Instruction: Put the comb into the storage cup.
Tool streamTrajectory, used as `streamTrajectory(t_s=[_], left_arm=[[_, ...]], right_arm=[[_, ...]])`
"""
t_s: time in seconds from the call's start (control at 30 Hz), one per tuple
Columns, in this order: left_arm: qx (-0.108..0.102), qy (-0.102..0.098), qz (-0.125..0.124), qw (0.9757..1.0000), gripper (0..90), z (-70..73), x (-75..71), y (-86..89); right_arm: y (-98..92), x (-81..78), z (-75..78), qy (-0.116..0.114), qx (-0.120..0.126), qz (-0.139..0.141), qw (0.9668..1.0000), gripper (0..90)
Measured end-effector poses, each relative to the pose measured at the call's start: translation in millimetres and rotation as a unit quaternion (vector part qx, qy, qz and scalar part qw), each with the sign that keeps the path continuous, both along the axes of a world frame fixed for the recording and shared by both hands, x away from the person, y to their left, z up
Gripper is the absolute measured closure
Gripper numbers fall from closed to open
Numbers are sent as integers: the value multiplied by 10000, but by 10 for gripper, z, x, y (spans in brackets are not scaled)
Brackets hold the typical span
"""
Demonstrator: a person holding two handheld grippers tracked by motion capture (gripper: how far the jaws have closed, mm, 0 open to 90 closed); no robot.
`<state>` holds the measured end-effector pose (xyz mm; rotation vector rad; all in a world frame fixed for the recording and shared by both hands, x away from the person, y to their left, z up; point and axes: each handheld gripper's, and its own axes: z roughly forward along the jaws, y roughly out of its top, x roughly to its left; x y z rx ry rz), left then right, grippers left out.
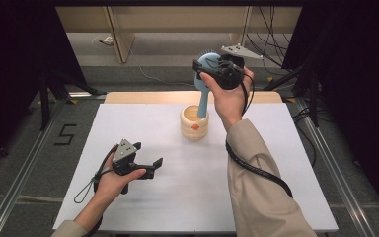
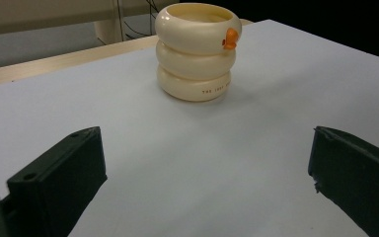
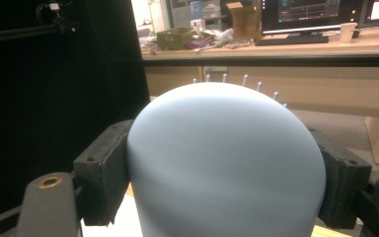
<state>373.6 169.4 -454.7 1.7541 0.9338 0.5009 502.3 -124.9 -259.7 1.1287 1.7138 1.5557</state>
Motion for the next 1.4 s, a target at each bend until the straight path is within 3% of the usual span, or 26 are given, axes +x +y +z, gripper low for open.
streamTrajectory(t_s=[0.47,1.1,1.27,1.4], left_arm=[[58,36,-16,10000,7,-27,6,-9],[95,45,-6,9999,8,-32,2,-21],[102,67,-14,9999,8,-37,-1,-34],[104,60,-25,9999,8,-35,-2,-37]], right_arm=[[39,36,-10,-141,-61,-67,9999,229],[97,140,-65,-80,-111,-101,9999,230],[130,143,-75,-109,-234,-99,9996,229],[132,171,-98,-18,-194,-75,9998,229]])
